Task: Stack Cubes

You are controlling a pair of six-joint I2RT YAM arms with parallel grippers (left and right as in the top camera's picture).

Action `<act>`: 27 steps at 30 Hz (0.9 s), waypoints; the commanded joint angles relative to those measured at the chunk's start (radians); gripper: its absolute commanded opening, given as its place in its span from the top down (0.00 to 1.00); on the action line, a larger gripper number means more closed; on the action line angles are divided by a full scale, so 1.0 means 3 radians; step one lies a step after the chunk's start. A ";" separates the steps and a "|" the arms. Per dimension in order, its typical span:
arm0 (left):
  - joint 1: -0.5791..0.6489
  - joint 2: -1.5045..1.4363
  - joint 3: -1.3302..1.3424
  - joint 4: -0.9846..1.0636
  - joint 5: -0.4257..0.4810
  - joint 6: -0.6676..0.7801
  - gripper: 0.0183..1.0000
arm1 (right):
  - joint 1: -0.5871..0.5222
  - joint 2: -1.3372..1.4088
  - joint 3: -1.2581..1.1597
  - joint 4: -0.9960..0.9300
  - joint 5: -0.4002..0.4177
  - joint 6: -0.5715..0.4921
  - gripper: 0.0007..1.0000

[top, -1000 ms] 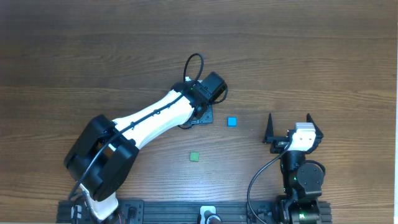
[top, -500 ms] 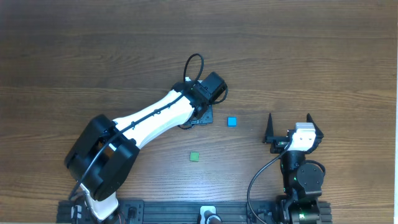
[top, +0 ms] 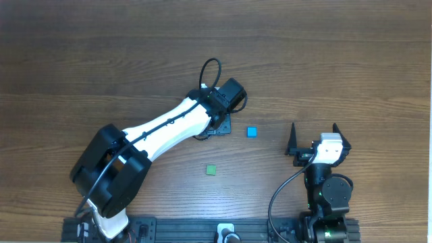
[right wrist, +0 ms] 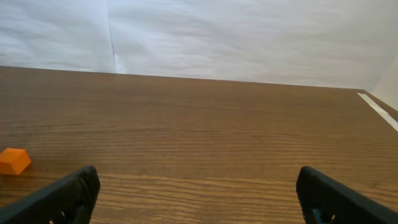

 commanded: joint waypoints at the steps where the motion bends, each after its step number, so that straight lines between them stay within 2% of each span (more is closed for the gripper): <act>1: -0.0013 0.0076 0.0058 -0.0003 -0.0053 0.0024 0.75 | 0.0015 -0.0029 -0.0024 -0.0003 -0.0017 -0.0014 0.01; 16: -0.0013 0.0076 0.0058 -0.0003 -0.0074 0.0024 0.69 | 0.0015 -0.0029 -0.0024 -0.0003 -0.0018 -0.0014 0.01; 20: -0.0013 0.0076 0.0058 0.0015 -0.0075 0.0024 0.63 | 0.0015 -0.0029 -0.0024 -0.0003 -0.0018 -0.0014 0.01; 21: -0.0011 0.0076 0.0058 0.0033 -0.0084 0.0024 0.58 | 0.0015 -0.0029 -0.0024 -0.0003 -0.0017 -0.0014 0.01; 22: -0.0011 0.0075 0.0058 0.0045 -0.0098 0.0024 0.45 | 0.0015 -0.0029 -0.0024 -0.0004 -0.0018 -0.0014 0.01; 23: -0.0011 0.0075 0.0080 0.0060 -0.0130 0.0023 0.26 | 0.0015 -0.0029 -0.0024 -0.0003 -0.0018 -0.0014 0.01; 25: -0.0011 0.0075 0.0145 0.0052 -0.0163 0.0025 0.19 | 0.0015 -0.0029 -0.0024 -0.0003 -0.0017 -0.0014 0.01; 27: 0.0009 0.0075 0.0257 -0.0010 -0.0177 0.0025 0.17 | 0.0015 -0.0029 -0.0024 -0.0003 -0.0017 -0.0014 0.01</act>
